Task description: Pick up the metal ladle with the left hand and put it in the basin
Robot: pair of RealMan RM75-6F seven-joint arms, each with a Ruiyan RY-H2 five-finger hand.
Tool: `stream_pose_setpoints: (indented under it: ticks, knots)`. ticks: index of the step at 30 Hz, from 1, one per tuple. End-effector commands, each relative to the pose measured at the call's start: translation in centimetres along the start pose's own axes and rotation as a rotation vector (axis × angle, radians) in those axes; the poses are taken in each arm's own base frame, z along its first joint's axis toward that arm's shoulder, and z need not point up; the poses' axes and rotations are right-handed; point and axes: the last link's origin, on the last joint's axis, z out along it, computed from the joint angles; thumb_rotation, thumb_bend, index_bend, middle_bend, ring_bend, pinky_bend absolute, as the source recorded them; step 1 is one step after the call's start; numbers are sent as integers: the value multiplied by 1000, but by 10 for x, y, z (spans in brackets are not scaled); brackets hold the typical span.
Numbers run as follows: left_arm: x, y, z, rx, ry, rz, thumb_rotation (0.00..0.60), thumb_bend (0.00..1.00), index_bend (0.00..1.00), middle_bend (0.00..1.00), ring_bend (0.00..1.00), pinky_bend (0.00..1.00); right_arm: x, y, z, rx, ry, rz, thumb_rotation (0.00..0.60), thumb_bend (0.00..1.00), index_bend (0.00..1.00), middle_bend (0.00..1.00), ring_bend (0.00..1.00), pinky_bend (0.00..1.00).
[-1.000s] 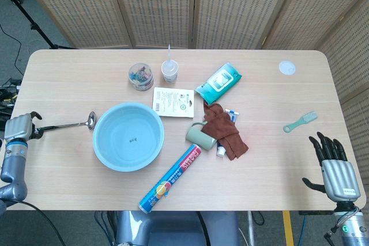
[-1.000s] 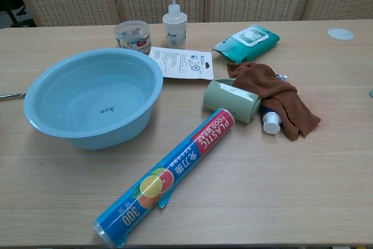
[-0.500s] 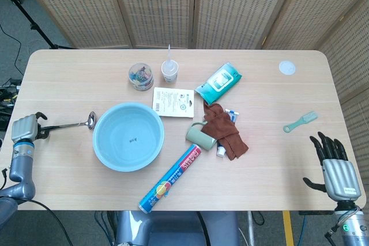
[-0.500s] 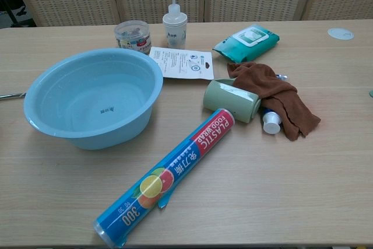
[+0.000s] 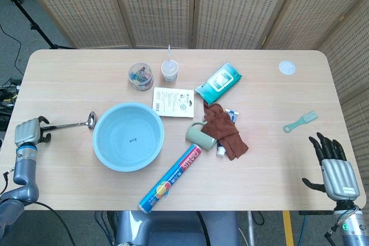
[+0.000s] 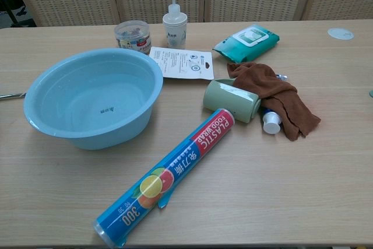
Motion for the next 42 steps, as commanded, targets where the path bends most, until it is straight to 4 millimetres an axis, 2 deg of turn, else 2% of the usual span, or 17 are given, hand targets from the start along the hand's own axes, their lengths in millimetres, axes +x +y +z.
stream_pose_setpoints:
  ticks: [1, 10, 12, 17, 22, 31, 33, 34, 42]
  knots:
    - [-2, 4, 1, -9, 1, 11, 600, 359, 391, 932, 804, 838, 0, 0, 0, -1, 0, 1, 600, 0, 0, 0, 0, 0]
    - [-12, 19, 1, -45, -11, 42, 600, 361, 433, 932, 803, 838, 1, 0, 0, 2, -3, 10, 600, 0, 0, 0, 0, 0]
    - [-13, 21, 1, -51, -6, 40, 600, 367, 488, 932, 803, 838, 1, 0, 0, 3, -3, 12, 600, 0, 0, 0, 0, 0]
    - [-13, 20, 0, -58, 11, 40, 600, 382, 737, 932, 804, 838, 2, -1, -1, 6, 0, 15, 600, 0, 0, 0, 0, 0]
    - [-4, 19, 0, -66, 50, 24, 600, 395, 807, 932, 803, 838, 3, -1, -1, 7, 2, 20, 600, 0, 0, 0, 0, 0]
    - [33, 15, -1, -125, 187, 14, 600, 405, 841, 932, 804, 838, 5, -1, -1, 10, 10, 28, 600, 0, 0, 0, 0, 0]
    - [43, 11, -3, -136, 218, 28, 600, 405, 841, 932, 804, 838, 5, -1, -2, 11, 11, 31, 600, 0, 0, 0, 0, 0]
    - [56, 7, -4, -144, 262, 49, 600, 405, 841, 932, 803, 838, 6, -1, -2, 12, 14, 34, 600, 0, 0, 0, 0, 0]
    - [93, -8, -18, -169, 354, 75, 600, 413, 842, 932, 803, 838, 8, -2, -3, 16, 16, 42, 600, 0, 0, 0, 0, 0]
